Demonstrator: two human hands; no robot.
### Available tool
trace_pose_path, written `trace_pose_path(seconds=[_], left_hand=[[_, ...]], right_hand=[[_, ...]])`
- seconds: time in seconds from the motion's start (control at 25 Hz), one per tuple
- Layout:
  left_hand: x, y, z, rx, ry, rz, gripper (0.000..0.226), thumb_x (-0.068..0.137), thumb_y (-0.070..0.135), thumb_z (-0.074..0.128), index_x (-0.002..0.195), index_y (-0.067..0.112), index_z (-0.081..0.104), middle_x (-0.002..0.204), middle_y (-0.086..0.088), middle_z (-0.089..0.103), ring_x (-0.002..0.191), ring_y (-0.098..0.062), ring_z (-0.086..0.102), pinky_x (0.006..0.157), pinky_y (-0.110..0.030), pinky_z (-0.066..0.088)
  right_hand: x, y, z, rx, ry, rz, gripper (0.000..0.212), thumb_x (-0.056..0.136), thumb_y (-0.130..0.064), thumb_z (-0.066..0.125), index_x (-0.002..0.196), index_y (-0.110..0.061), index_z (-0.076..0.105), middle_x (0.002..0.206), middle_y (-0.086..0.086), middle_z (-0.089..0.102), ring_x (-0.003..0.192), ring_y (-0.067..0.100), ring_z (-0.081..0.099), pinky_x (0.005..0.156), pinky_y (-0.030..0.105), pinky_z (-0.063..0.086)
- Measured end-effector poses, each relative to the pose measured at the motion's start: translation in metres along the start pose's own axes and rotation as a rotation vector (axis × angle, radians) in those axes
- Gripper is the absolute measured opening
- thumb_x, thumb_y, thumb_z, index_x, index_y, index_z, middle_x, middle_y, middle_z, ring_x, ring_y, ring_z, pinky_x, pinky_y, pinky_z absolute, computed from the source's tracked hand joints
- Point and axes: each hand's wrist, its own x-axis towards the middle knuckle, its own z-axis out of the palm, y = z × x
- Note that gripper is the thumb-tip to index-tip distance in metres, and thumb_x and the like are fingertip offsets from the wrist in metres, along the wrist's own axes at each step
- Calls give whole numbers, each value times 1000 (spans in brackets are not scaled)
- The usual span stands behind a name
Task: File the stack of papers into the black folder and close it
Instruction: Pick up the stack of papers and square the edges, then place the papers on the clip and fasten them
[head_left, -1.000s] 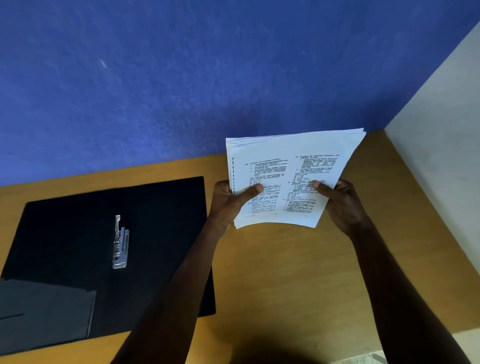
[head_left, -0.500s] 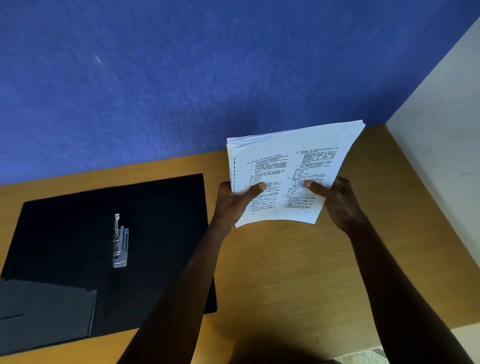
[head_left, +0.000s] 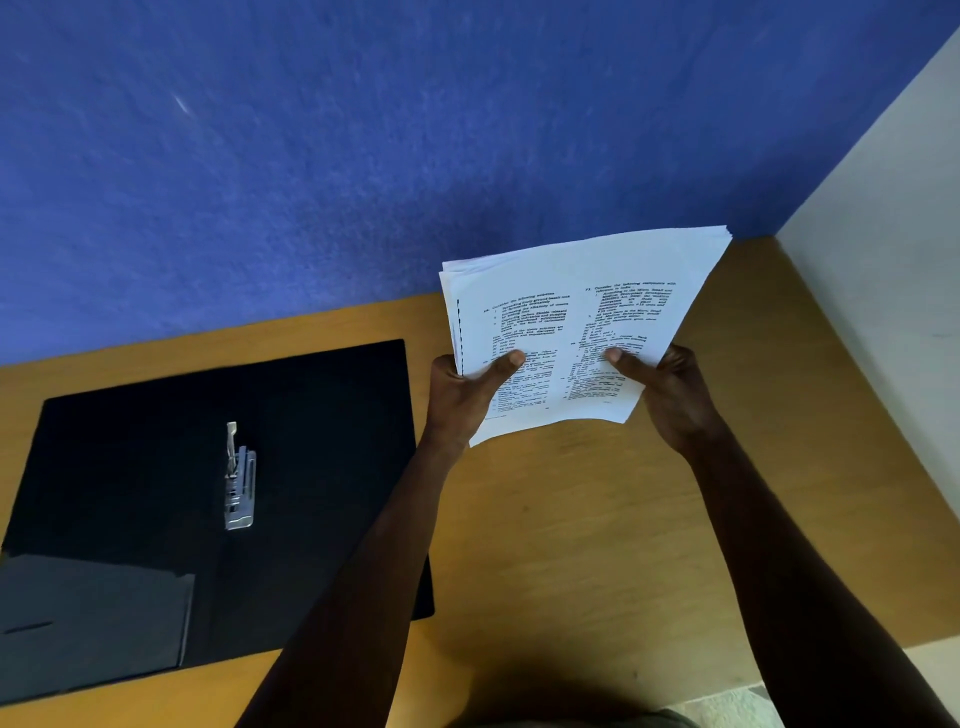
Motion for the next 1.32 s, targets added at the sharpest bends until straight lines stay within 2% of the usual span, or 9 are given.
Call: trace_pose_path(seconds=[0.24,0.36,0.52,0.76,0.88,1.0,1.08,1.16,1.32], left_hand=[[1,6,0,5,16,-15,30,83,13,77,100,38,77,105,16,76,103,-9,72,78,-23,58],[0,17,-5,4,117,-47,23,81,17,79,98,32,78,104,12,77,101,-11,73,76,-22,59],[-5,41,-38,-23,243,-207,16,79,16,82,93,23,79,99,2,79,94,-18,75,72,-29,61],[-35,60,-115,50,363,-443,22,79,17,81,100,14,75,108,-10,75,100,-24,72,90,-40,56],[-64,55,-159,88,375,-547,32,84,16,76,113,4,71,117,-15,71,108,-28,68,99,-43,52],[-95,42,-194,86,323,-696,31,89,16,70,114,-3,68,120,-20,69,112,-34,66,103,-51,49],[-118,33,-222,138,360,-734,21,91,18,67,99,-2,68,112,-21,72,108,-35,67,97,-50,52],[-138,23,-241,182,467,-699,15,92,15,65,86,2,70,95,-16,73,96,-30,69,83,-41,56],[-157,9,-260,590,567,-511,14,87,7,68,82,-3,76,73,-15,69,77,-15,61,67,-29,46]], right_hand=[[1,-3,4,-24,17,21,34,85,-15,75,118,-11,71,121,9,72,113,29,68,87,32,56],[-2,-11,17,-88,-28,32,31,87,-18,74,118,-14,71,120,8,73,107,29,71,82,34,59],[-4,-15,58,-177,-98,68,31,88,-16,72,119,-13,69,116,7,74,100,29,73,79,39,61],[-21,21,141,-303,6,210,30,84,-11,76,113,-8,71,105,9,77,89,29,76,81,50,61],[-42,51,179,-329,57,295,28,83,-5,75,110,-5,73,103,14,76,91,34,74,84,53,59],[-58,76,193,-346,130,337,25,82,0,75,106,-1,73,103,18,75,86,30,74,77,42,61],[-66,93,208,-375,173,365,24,81,-1,75,104,-2,74,99,15,76,70,13,73,59,25,59],[-72,108,223,-383,182,382,23,81,0,75,103,-2,74,94,13,75,60,2,70,50,15,53],[-78,127,247,-413,194,371,25,81,1,74,106,0,73,96,13,74,71,14,70,60,21,54]])
